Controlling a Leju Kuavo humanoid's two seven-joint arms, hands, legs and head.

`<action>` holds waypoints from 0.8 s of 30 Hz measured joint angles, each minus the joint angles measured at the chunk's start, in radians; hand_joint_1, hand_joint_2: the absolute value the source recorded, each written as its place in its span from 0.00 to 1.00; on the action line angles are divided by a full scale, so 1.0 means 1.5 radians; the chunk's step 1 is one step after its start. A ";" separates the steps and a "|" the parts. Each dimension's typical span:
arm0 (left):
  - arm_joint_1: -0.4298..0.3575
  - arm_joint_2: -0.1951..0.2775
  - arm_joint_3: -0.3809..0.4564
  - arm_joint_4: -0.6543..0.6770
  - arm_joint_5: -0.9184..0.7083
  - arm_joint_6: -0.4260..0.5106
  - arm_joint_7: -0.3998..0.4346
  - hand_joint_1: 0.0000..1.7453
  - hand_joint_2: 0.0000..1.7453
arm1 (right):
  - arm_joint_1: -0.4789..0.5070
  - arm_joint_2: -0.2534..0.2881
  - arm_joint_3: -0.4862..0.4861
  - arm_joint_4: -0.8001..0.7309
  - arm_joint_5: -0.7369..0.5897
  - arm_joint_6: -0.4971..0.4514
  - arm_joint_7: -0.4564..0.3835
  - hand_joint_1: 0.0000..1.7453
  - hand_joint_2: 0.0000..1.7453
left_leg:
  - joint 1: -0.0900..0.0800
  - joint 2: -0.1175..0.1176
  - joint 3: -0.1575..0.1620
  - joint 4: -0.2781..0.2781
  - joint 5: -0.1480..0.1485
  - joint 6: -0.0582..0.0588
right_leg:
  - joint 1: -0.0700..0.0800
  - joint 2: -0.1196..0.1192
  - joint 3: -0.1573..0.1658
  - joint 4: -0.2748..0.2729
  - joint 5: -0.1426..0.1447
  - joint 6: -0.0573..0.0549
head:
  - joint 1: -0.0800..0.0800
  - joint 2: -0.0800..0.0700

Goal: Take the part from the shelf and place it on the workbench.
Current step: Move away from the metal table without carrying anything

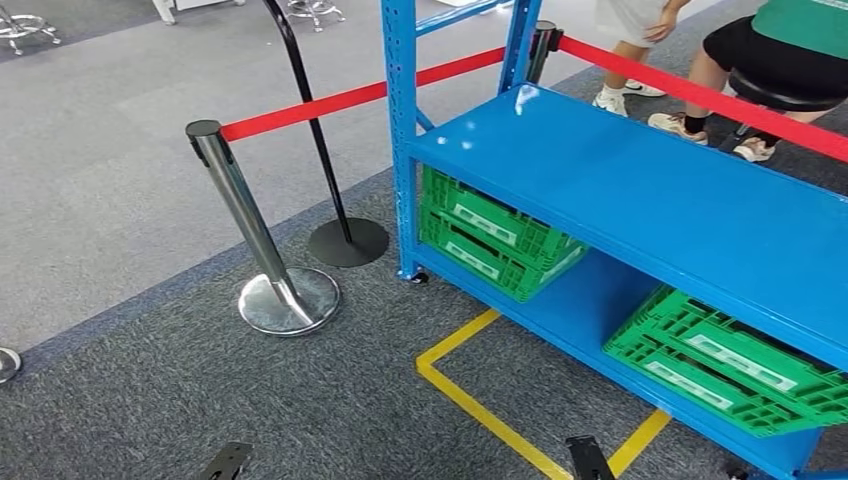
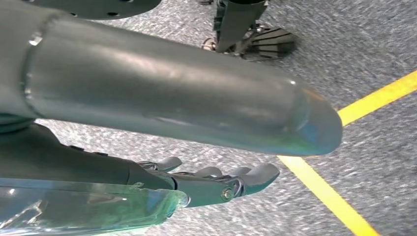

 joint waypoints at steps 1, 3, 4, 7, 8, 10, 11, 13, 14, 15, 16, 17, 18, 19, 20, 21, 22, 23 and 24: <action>-0.001 0.000 0.000 0.000 0.000 0.000 0.000 0.00 1.00 | 0.003 0.000 0.001 0.000 0.000 0.000 0.000 0.00 0.00 | -0.001 0.006 -0.002 0.000 0.002 0.005 | -0.002 0.004 -0.003 -0.002 0.003 0.005 | 0.000 0.000; -0.001 0.000 0.000 0.000 -0.001 0.000 0.000 0.00 1.00 | 0.007 0.000 0.001 0.000 0.000 0.000 0.000 0.00 0.00 | -0.002 0.019 -0.002 -0.003 0.006 0.016 | -0.002 -0.018 -0.015 0.013 -0.007 0.010 | 0.003 0.000; -0.001 0.001 0.000 0.000 -0.001 0.000 0.000 0.00 1.00 | 0.007 0.000 0.001 0.000 0.000 0.000 0.000 0.00 0.00 | -0.003 0.027 -0.002 -0.004 0.007 0.021 | -0.001 -0.038 -0.028 0.041 -0.023 0.010 | 0.005 0.000; 0.002 0.001 0.000 0.000 -0.001 0.000 0.000 0.00 1.00 | 0.002 0.000 0.002 0.000 0.001 0.000 0.000 0.00 0.00 | -0.010 0.053 -0.003 -0.004 0.007 0.026 | 0.001 -0.075 -0.084 0.170 -0.085 0.010 | 0.008 0.000; 0.003 0.001 0.000 0.000 -0.001 -0.001 0.000 0.00 1.00 | 0.002 0.000 0.002 0.000 0.001 0.000 0.001 0.00 0.00 | -0.012 0.062 -0.003 -0.004 0.007 0.027 | 0.002 -0.077 -0.090 0.190 -0.089 0.010 | 0.008 0.000; 0.002 0.001 0.000 0.000 -0.002 -0.001 0.000 0.00 1.00 | 0.004 0.000 0.002 0.000 0.001 0.000 0.001 0.00 0.00 | -0.013 0.077 -0.001 -0.004 0.006 0.027 | 0.003 -0.082 -0.062 0.151 -0.065 0.007 | 0.008 0.000; 0.001 0.001 0.000 0.000 -0.002 -0.001 0.000 0.00 1.00 | 0.003 0.000 0.002 0.000 0.001 0.000 0.001 0.00 0.00 | -0.014 0.083 0.000 -0.004 0.006 0.026 | 0.006 -0.095 -0.034 0.103 -0.046 0.004 | 0.008 0.000; 0.001 0.001 0.000 0.000 -0.002 -0.001 0.000 0.00 1.00 | 0.000 0.000 0.002 0.000 0.001 0.000 0.001 0.00 0.00 | -0.017 0.096 0.002 -0.002 0.003 0.021 | 0.013 -0.125 0.012 0.025 -0.026 -0.003 | 0.008 0.000; 0.001 0.001 0.000 0.000 -0.002 -0.001 0.000 0.00 1.00 | -0.002 0.000 0.002 0.000 0.001 0.000 0.001 0.00 0.00 | -0.019 0.102 0.003 -0.001 0.002 0.019 | 0.016 -0.133 0.021 0.008 -0.025 -0.006 | 0.008 0.000; 0.001 0.001 0.000 0.000 -0.002 -0.001 0.000 0.00 1.00 | -0.002 0.000 0.002 0.000 0.001 0.000 0.001 0.00 0.00 | -0.020 0.109 0.003 -0.001 0.002 0.016 | 0.018 -0.131 0.021 0.006 -0.026 -0.010 | 0.008 0.000; 0.001 0.001 0.000 0.000 -0.002 -0.001 0.000 0.00 1.00 | -0.002 0.000 0.002 0.000 0.001 0.000 0.001 0.00 0.00 | -0.019 0.115 0.004 -0.001 0.002 0.013 | 0.017 -0.122 0.020 0.005 -0.023 -0.014 | 0.007 0.000; 0.000 0.001 0.000 0.000 -0.002 -0.001 0.000 0.00 1.00 | -0.001 0.000 0.002 0.000 0.001 0.000 0.001 0.00 0.00 | -0.018 0.114 0.004 0.000 -0.001 0.009 | 0.017 -0.114 0.018 0.004 -0.021 -0.018 | 0.007 0.000; 0.000 0.001 0.000 0.000 -0.002 -0.001 0.000 0.00 1.00 | 0.000 0.000 0.002 0.000 0.001 0.000 0.001 0.00 0.00 | -0.017 0.105 0.001 0.009 -0.009 0.006 | 0.015 -0.106 0.017 0.002 -0.019 -0.022 | 0.007 0.000; -0.001 0.001 0.000 0.000 -0.002 -0.001 0.000 0.00 1.00 | -0.001 0.000 0.002 0.000 0.000 0.000 0.001 0.00 0.00 | -0.016 0.090 -0.008 0.030 -0.024 0.002 | 0.013 -0.098 0.017 0.001 -0.017 -0.025 | 0.006 0.000; 0.000 0.001 0.000 0.000 -0.002 -0.001 0.000 0.00 1.00 | -0.001 0.000 0.002 0.000 0.000 0.000 0.001 0.00 0.00 | -0.014 0.072 -0.023 0.065 -0.044 -0.001 | 0.012 -0.090 0.016 0.000 -0.015 -0.028 | 0.006 0.000; 0.001 0.001 0.000 0.001 -0.002 -0.001 0.000 0.00 1.00 | -0.002 0.000 0.002 0.000 0.000 0.000 0.001 0.00 0.00 | -0.013 0.059 -0.044 0.109 -0.067 -0.003 | 0.011 -0.082 0.014 0.000 -0.014 -0.030 | 0.005 0.000; 0.002 0.001 0.000 0.001 -0.002 -0.001 0.000 0.00 1.00 | -0.002 0.000 0.002 0.000 0.000 0.000 0.001 0.00 0.00 | -0.012 0.053 -0.065 0.151 -0.083 -0.004 | 0.011 -0.073 0.012 0.000 -0.013 -0.031 | 0.005 0.000; 0.003 0.001 0.000 0.001 -0.002 -0.001 0.000 0.00 1.00 | -0.002 0.000 0.002 0.000 0.000 0.000 0.001 0.00 0.00 | -0.012 0.051 -0.079 0.178 -0.088 -0.005 | 0.011 -0.064 0.011 0.000 -0.012 -0.030 | 0.005 0.000; 0.003 0.001 0.000 0.001 -0.002 -0.002 0.000 0.00 1.00 | -0.001 0.000 0.002 0.000 0.000 0.000 0.001 0.00 0.00 | -0.011 0.050 -0.083 0.182 -0.081 -0.005 | 0.011 -0.054 0.010 0.000 -0.010 -0.029 | 0.005 0.000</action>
